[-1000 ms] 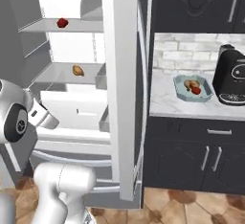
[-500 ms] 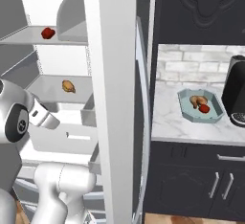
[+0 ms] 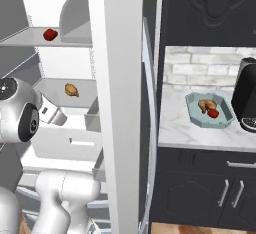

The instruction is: Place one bell pepper and one chicken drumstick in each tupperware on the nearby counter, to pack two identical lunches.

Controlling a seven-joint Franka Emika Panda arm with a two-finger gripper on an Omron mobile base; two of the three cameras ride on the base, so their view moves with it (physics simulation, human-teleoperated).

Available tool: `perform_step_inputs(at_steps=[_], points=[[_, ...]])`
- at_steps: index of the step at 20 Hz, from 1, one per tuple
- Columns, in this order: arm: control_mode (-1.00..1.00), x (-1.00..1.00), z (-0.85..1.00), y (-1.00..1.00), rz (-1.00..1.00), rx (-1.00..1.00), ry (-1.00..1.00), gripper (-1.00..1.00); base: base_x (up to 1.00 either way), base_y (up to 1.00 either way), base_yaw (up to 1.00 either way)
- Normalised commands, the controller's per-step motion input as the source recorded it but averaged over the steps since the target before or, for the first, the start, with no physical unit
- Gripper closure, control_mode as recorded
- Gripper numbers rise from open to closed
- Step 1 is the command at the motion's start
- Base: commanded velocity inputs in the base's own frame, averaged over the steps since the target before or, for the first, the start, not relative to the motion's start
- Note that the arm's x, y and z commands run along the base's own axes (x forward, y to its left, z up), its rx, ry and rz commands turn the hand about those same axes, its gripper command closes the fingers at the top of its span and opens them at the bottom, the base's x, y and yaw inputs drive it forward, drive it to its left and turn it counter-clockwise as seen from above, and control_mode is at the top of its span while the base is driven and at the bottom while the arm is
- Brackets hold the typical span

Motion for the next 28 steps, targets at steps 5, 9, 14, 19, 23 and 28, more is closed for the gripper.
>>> perform_step_inputs(at_steps=[5,9,14,19,23,28], points=[[-1.00,0.50,0.40,0.36,0.52,-0.01,0.09,-1.00,0.00,0.00,0.00],[-1.00,0.31,-0.04,0.56,0.46,-0.04,0.12,-1.00,0.00,0.00,0.00],[-1.00,0.40,-0.09,0.43,0.12,-0.29,0.00,-1.00,0.00,0.00,0.00],[-1.00,0.97,-0.19,-0.07,-0.16,-0.23,-0.03,-1.00,0.00,0.00,0.00],[-1.00,0.50,-0.03,-0.23,-0.08,-0.05,0.00,-1.00,0.00,0.00,0.00],[-1.00,0.45,-0.25,0.06,0.00,-0.01,0.02,-1.00,0.00,0.00,0.00]])
